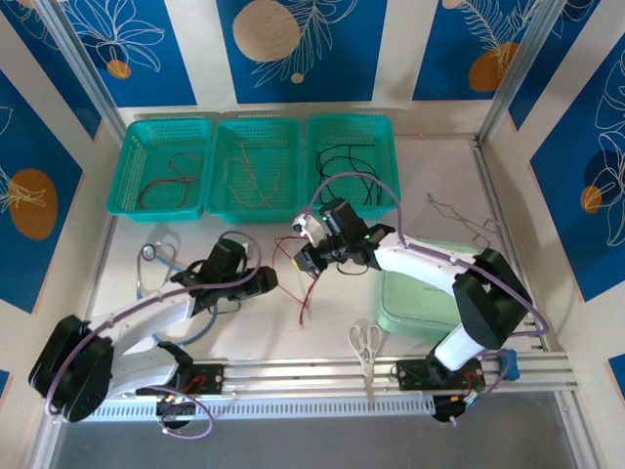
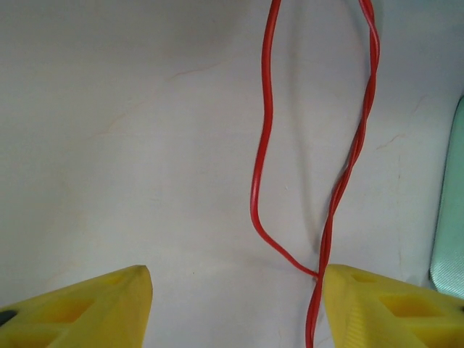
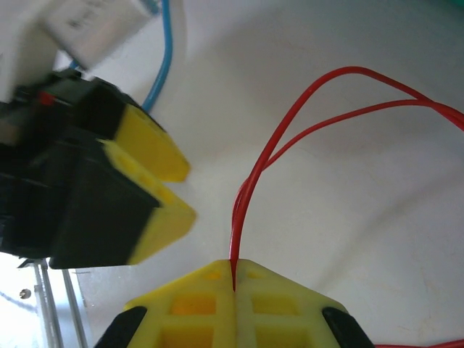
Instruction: Untangle the cables
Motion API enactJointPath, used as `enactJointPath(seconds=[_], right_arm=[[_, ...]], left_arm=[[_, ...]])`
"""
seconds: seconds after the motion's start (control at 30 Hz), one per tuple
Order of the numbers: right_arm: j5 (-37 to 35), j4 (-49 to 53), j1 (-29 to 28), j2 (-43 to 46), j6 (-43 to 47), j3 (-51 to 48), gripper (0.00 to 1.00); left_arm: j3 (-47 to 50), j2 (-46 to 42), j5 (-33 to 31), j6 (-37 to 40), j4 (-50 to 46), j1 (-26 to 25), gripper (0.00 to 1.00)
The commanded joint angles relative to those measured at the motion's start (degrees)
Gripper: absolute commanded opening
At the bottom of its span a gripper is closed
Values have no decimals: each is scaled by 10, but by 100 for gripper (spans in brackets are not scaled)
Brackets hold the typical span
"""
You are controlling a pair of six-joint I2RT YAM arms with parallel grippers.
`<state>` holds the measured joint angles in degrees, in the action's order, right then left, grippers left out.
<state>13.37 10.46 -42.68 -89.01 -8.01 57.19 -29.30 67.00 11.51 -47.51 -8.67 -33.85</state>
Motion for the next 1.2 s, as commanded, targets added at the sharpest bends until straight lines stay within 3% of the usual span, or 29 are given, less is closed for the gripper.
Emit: enactJointPath(seconds=[0.0, 0.2, 0.27, 0.3, 0.5, 0.63, 0.77, 1.0, 1.17], right_arm=[[26, 2, 6, 30, -5, -9, 0], [27, 12, 30, 67, -5, -12, 0], [23, 23, 39, 83, -2, -10, 0], [21, 31, 42, 90, 1, -8, 0], [-38, 101, 61, 148, 32, 10, 0], [-119, 125, 83, 176, 18, 15, 0], [-193, 187, 124, 168, 9, 58, 0], [-217, 197, 153, 214, 34, 82, 0], [-227, 213, 189, 241, 52, 103, 0]], left_arm=[[-16, 41, 36, 7, 97, 5, 54], [-52, 153, 41, 11, 181, 5, 19], [-63, 172, 63, 3, 208, 5, 2], [-67, 175, 71, -1, 211, 5, 0], [-93, 107, 40, 8, 126, 3, 0], [-143, 46, -1, 47, 11, 3, 0], [-191, 22, -7, 63, -35, 3, 0], [-299, 0, -42, 164, -171, 13, 0], [-384, -5, -40, 205, -263, 58, 0]])
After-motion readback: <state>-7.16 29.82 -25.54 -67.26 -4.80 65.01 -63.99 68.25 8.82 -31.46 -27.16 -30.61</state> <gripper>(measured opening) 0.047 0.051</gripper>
